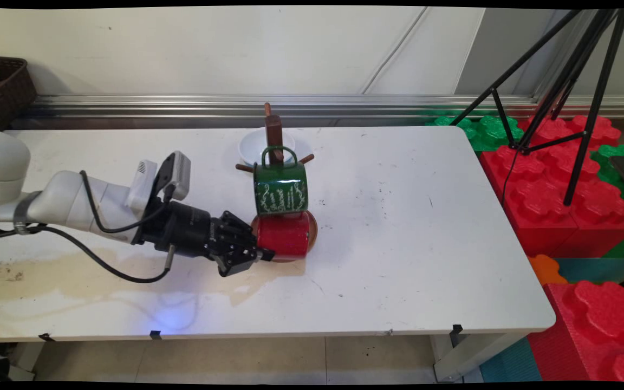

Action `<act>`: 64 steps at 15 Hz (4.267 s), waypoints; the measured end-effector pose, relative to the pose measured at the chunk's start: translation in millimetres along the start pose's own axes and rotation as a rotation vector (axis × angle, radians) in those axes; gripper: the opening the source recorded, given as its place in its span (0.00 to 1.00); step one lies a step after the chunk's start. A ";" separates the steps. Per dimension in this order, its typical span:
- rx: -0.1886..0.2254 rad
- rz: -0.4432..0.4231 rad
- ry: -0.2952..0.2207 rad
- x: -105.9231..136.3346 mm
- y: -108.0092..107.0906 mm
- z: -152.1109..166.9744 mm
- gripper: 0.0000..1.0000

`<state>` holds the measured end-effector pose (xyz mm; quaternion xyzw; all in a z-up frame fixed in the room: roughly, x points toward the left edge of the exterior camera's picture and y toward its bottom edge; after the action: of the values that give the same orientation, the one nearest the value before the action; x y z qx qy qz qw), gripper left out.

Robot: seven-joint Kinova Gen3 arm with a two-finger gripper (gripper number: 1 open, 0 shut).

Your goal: Place the picked object on the table

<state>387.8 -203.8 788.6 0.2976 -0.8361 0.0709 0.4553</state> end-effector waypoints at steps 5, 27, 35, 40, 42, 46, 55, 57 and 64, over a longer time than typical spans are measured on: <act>-0.041 0.009 -0.005 2.5 3.4 -15.2 0.00; -0.106 0.138 -0.162 -1.9 -8.4 -78.5 0.00; -0.110 0.202 -0.233 1.5 -19.3 -110.8 0.00; -0.085 0.247 -0.287 3.6 -31.1 -128.1 0.00; -0.067 0.273 -0.319 4.4 -38.4 -136.9 0.00; -0.026 0.324 -0.381 4.0 -52.3 -152.1 0.00; 0.072 0.412 -0.500 -3.3 -80.2 -169.5 0.00; 0.091 0.435 -0.523 -5.3 -86.3 -169.6 0.00; 0.111 0.521 -0.615 -21.2 -99.6 -166.5 0.00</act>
<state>572.3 -210.8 852.3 0.1073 -0.9757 0.1364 0.1339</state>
